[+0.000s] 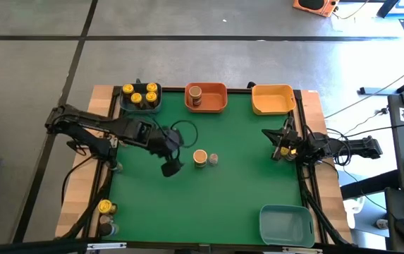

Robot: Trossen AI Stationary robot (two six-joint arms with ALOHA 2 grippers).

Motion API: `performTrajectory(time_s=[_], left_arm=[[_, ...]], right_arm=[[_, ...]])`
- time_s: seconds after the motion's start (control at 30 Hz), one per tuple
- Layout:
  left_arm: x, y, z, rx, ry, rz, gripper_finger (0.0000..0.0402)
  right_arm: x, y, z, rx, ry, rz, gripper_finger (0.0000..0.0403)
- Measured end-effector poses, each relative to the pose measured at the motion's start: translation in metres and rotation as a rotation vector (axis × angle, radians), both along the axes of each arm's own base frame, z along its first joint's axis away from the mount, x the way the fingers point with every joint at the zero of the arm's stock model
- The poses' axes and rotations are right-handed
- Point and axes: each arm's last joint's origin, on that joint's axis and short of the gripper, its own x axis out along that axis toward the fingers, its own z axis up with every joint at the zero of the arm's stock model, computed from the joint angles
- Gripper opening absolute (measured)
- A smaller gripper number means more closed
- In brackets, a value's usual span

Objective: Sort spices by type
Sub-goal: Put the yellow seasoning bottle into the blue bin

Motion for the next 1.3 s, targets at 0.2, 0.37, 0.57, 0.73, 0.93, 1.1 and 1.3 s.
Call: performTrajectory(time_s=[0.2,0.37,0.57,0.73,0.93,1.1,1.3], left_arm=[[-0.01,-0.031,-0.002,-0.123,0.051,0.098,0.0384],[-0.025,-0.057,-0.005,-0.185,0.126,0.164,0.0384],[-0.055,-0.087,-0.011,-0.205,0.278,0.271,0.0384],[-0.08,-0.111,-0.014,-0.167,0.371,0.29,0.0384],[-0.109,-0.133,-0.021,-0.069,0.458,0.226,0.0384],[-0.128,-0.146,-0.031,-0.07,0.528,0.192,0.0384],[-0.147,-0.157,-0.041,-0.093,0.633,0.189,0.0384]], right_arm=[[0.0,0.0,0.0,0.0,0.0,0.0,0.0012],[0.0,0.0,0.0,0.0,0.0,0.0,0.0012],[0.0,0.0,0.0,0.0,0.0,0.0,0.0012],[0.0,0.0,0.0,0.0,0.001,0.0,0.0012],[0.0,0.0,0.0,0.0,0.001,-0.001,0.0012],[0.0,0.0,0.0,0.004,-0.003,-0.001,0.0012],[0.0,0.0,0.0,0.005,-0.004,0.0,0.0012]])
